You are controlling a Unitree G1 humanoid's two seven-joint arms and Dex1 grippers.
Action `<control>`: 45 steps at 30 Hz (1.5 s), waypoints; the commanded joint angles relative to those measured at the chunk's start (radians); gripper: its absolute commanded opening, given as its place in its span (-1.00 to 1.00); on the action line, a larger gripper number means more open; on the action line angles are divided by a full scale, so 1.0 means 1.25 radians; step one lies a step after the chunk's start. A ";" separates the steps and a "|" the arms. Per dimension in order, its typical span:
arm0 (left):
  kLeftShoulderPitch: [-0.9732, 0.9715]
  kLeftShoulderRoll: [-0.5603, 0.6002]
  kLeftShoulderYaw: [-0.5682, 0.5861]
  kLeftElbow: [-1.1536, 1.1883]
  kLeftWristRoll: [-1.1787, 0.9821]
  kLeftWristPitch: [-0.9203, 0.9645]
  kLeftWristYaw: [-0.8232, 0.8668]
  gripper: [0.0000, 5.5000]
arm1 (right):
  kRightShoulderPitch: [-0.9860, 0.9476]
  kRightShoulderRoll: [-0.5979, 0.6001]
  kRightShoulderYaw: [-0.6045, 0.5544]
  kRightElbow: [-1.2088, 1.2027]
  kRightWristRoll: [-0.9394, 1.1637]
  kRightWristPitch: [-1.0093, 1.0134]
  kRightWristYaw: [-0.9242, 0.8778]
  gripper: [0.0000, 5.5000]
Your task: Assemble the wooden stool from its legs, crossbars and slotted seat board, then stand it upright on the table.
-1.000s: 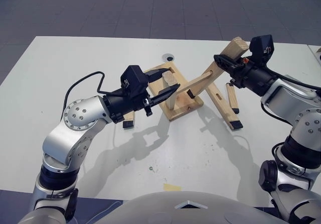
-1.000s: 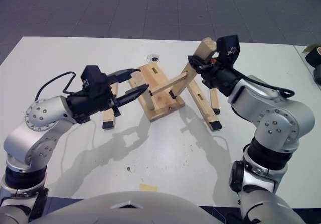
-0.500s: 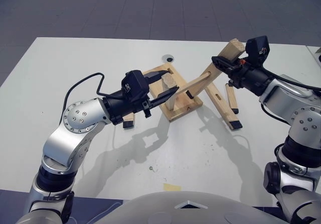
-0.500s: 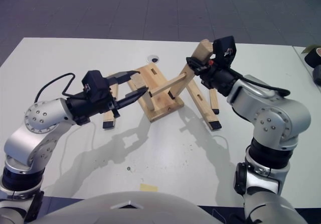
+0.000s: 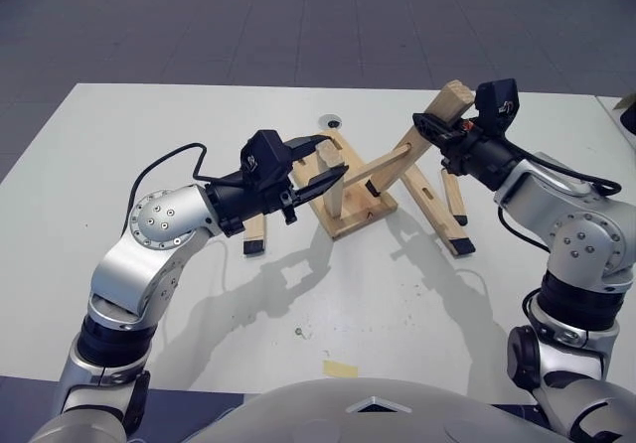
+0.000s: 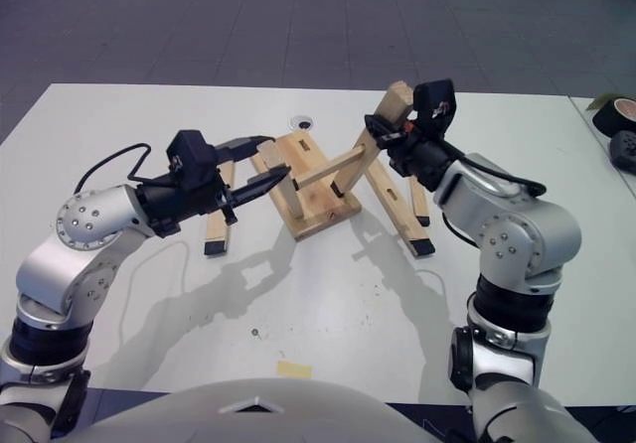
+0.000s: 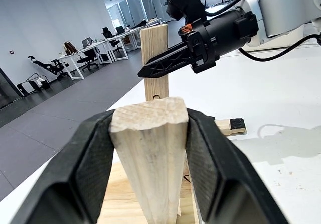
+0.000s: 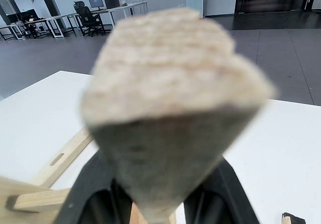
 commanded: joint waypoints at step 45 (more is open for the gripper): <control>-0.091 -0.100 0.035 0.064 -0.029 0.049 -0.006 -0.26 | -0.064 -0.109 0.381 0.309 -0.232 -0.224 0.228 -0.59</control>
